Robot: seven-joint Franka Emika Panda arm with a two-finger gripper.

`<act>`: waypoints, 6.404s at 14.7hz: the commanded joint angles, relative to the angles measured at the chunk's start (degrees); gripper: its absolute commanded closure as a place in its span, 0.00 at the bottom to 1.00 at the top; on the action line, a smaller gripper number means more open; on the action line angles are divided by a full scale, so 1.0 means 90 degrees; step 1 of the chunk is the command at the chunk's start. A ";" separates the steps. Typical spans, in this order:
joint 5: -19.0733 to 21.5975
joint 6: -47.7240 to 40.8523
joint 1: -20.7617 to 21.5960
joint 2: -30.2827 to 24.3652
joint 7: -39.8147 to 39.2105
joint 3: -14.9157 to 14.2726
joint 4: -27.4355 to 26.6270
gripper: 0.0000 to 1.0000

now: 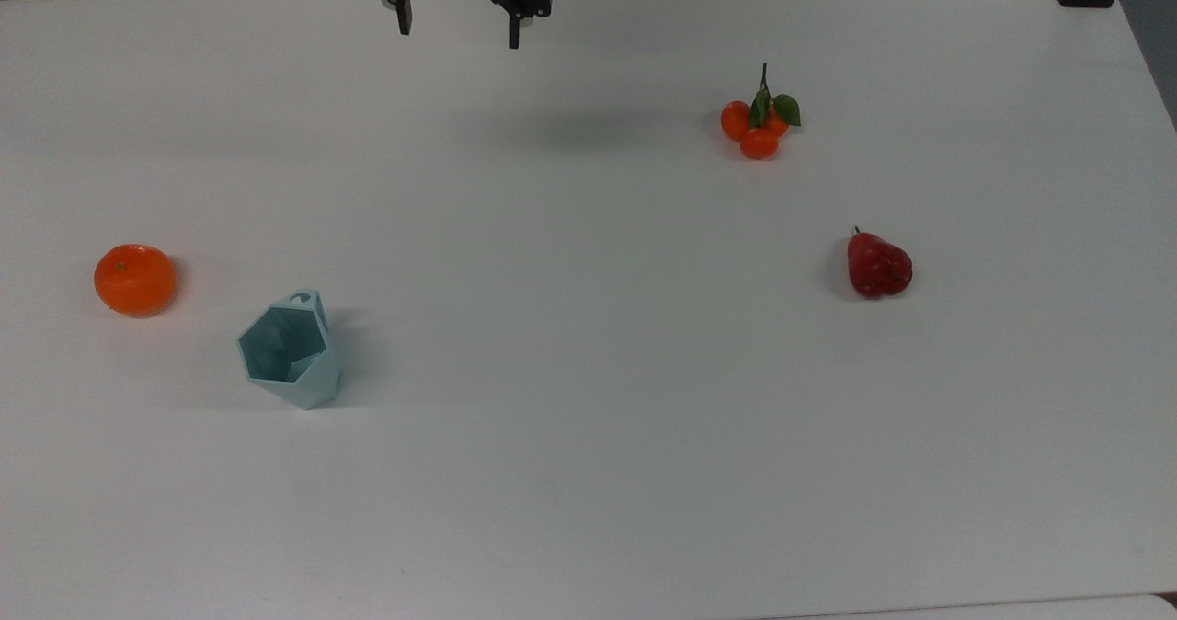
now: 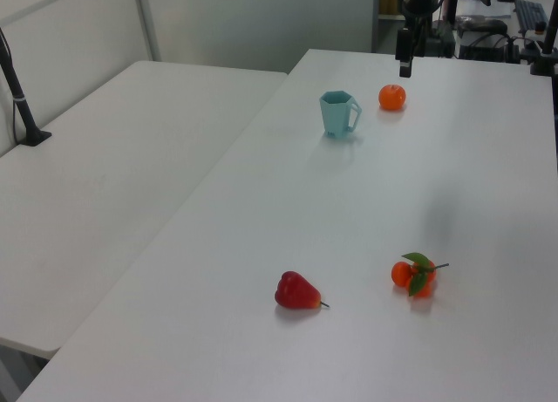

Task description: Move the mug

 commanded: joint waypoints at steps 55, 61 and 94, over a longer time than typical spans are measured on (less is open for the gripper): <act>0.0064 0.3298 -0.1595 0.2486 -0.1008 0.0014 0.0490 0.00; 0.0054 0.4284 -0.1449 0.3061 -0.0637 0.0024 0.0470 0.00; -0.0277 0.4519 -0.0894 0.1609 0.0592 0.0434 -0.1060 0.98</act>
